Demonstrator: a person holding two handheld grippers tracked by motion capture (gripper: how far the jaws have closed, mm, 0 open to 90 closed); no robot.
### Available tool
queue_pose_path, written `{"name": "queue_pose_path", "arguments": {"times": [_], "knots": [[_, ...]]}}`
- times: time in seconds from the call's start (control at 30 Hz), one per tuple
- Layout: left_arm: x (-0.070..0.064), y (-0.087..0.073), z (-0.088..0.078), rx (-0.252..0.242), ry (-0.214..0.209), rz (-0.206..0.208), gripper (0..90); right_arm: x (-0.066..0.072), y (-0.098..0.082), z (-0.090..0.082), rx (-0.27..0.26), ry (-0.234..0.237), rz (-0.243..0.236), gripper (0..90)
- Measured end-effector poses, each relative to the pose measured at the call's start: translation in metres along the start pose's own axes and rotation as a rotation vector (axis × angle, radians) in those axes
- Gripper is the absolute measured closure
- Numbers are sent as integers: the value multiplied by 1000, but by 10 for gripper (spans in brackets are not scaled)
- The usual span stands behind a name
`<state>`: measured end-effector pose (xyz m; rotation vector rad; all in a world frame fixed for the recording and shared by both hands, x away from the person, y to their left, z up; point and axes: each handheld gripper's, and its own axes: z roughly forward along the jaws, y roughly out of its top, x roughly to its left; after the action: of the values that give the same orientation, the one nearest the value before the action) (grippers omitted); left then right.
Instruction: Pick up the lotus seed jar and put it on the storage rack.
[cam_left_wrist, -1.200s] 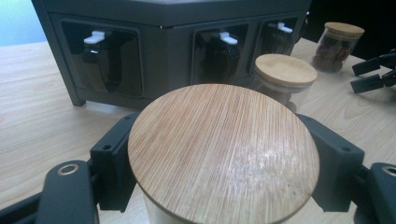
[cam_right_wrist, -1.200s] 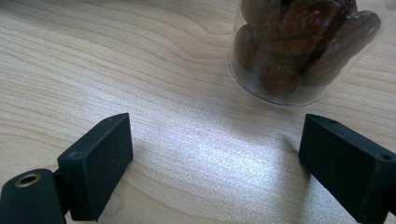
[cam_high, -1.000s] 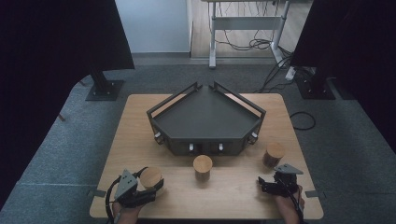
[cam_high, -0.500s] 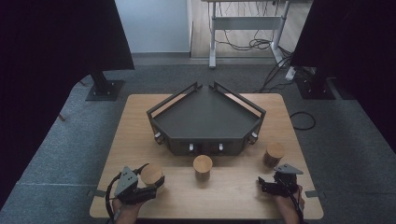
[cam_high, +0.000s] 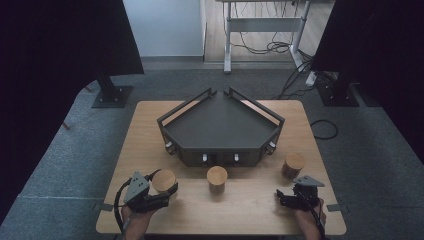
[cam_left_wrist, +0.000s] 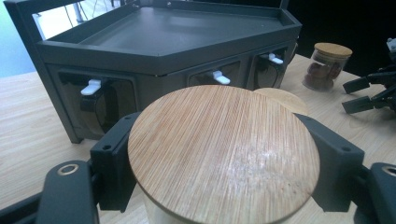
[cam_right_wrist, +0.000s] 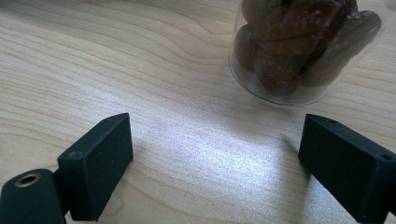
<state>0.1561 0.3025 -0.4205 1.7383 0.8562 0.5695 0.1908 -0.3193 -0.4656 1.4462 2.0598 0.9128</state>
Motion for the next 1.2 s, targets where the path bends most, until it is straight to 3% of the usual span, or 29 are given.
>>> {"name": "queue_pose_path", "arguments": {"times": [0.3, 1.2], "knots": [[5, 3, 2, -6, -4, -15, 237, 0, 0, 0, 0, 0, 0, 96], [11, 16, 10, -18, -9, -1, 237, 0, 0, 0, 0, 4, -4, 96]]}}
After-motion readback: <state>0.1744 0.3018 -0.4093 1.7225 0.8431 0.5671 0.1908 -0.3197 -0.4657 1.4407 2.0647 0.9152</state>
